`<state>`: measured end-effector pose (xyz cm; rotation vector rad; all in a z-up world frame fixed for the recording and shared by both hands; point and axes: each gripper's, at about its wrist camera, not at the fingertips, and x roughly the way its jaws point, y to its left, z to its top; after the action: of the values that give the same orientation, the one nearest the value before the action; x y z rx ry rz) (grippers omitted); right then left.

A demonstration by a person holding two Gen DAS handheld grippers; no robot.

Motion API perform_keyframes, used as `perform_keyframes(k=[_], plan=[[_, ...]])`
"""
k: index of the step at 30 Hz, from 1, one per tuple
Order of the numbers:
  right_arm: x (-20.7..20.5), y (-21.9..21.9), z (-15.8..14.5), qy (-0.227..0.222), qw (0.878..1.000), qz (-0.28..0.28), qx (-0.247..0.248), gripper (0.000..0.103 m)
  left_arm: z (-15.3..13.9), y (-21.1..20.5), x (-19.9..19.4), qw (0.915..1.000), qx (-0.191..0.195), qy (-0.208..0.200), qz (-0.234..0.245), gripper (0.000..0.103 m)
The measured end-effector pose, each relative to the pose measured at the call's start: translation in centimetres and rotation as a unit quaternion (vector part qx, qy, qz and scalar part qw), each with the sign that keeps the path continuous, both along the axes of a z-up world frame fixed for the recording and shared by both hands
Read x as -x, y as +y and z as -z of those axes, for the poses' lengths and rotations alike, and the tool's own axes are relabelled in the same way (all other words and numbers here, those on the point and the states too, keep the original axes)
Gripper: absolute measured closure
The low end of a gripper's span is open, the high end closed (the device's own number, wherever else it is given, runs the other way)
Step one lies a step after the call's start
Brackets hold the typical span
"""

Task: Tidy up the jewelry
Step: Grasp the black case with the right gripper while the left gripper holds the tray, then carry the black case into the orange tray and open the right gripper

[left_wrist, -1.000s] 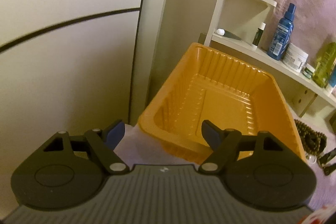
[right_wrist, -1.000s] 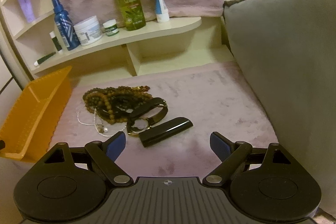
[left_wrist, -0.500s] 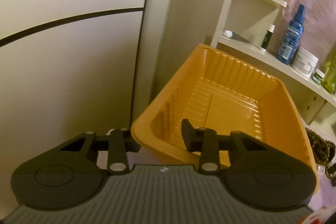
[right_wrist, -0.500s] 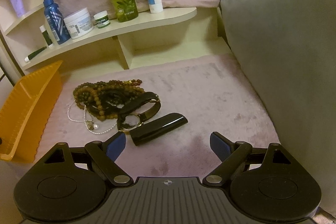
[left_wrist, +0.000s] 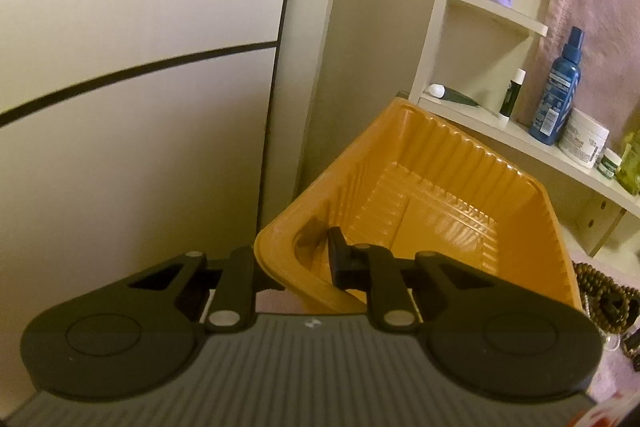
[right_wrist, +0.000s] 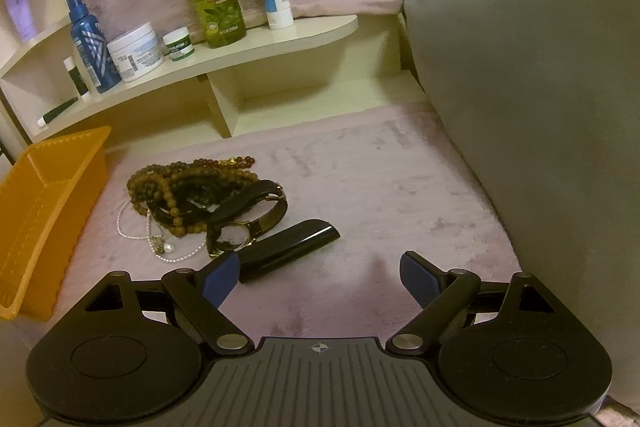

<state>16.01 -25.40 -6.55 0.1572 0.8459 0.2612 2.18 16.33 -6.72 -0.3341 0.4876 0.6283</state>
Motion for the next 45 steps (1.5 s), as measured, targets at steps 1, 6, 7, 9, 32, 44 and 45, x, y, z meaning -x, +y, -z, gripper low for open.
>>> perform_keyframes(k=[1, 6, 7, 9, 32, 44, 45], plan=[[0.0, 0.0, 0.0, -0.001, 1.000, -0.001, -0.001, 0.015, -0.2, -0.2, -0.1, 1.0000, -0.005, 0.001, 0.000, 0.087], [0.4, 0.2, -0.2, -0.022, 0.999, -0.030, -0.010, 0.015, -0.9, -0.9, 0.2, 0.9992, -0.040, 0.006, 0.001, 0.087], [0.4, 0.4, -0.3, -0.029, 0.999, -0.041, -0.013, 0.015, -1.0, -1.0, 0.3, 0.9990, -0.044, 0.006, 0.001, 0.087], [0.4, 0.7, -0.2, -0.040, 0.997, -0.065, -0.017, 0.015, -1.1, -1.0, 0.2, 0.9991, -0.043, 0.007, 0.000, 0.087], [-2.7, 2.8, 4.2, -0.060, 0.984, -0.161, 0.054, 0.026, -0.9, -1.1, -0.4, 0.9989, -0.043, 0.017, -0.001, 0.087], [-2.0, 3.0, 1.7, -0.046, 0.990, -0.137, -0.005, 0.027, -1.3, -1.3, -0.4, 0.9978, -0.060, 0.029, 0.008, 0.086], [-1.8, 3.3, 1.2, -0.047, 0.989, -0.142, -0.017, 0.027, -1.3, -1.2, -0.3, 0.9976, -0.061, 0.030, 0.009, 0.086]])
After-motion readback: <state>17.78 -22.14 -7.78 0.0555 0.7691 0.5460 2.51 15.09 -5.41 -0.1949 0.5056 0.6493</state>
